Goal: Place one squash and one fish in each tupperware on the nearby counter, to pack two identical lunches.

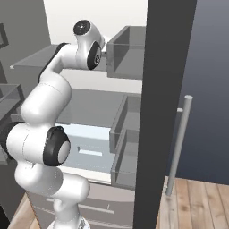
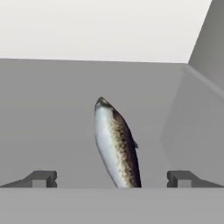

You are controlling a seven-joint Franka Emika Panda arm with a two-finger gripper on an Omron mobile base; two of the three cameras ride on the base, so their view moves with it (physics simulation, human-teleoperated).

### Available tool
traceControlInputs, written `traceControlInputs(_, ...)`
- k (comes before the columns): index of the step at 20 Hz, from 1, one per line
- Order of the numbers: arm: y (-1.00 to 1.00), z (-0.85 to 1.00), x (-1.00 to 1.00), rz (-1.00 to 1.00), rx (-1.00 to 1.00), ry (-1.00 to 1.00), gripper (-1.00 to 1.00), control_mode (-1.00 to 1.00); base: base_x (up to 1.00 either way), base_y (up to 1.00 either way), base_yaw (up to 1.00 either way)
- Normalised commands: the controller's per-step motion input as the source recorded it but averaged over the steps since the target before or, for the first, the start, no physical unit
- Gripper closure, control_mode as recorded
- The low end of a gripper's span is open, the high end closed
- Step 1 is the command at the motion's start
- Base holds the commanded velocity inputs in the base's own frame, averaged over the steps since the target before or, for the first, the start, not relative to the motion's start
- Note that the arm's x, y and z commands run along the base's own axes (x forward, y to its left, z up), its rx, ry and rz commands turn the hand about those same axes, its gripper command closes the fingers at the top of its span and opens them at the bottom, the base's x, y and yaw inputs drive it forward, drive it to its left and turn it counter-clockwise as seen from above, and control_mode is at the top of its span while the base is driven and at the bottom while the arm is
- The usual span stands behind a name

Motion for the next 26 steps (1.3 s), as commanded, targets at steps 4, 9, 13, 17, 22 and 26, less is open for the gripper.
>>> traceControlInputs(4,-0.12,-0.06,0.49,0.03,0.00,0.02,-1.00,-1.00,0.00,0.00,0.00)
traceControlInputs(9,-0.09,-0.12,0.40,0.03,0.00,0.02,-1.00,-1.00,0.00,0.00,0.00)
traceControlInputs(13,-0.01,-0.19,0.33,0.02,0.00,0.03,-1.00,-1.00,0.00,0.00,0.00)
traceControlInputs(17,0.00,-0.39,0.17,0.00,0.00,0.09,-1.00,-1.00,0.00,0.00,0.00)
traceControlInputs(22,0.00,-0.35,0.05,0.00,0.00,0.08,1.00,-1.00,0.00,0.00,0.00)
traceControlInputs(26,0.00,0.00,0.00,0.00,0.00,0.00,1.00,-1.00,0.00,0.00,0.00)
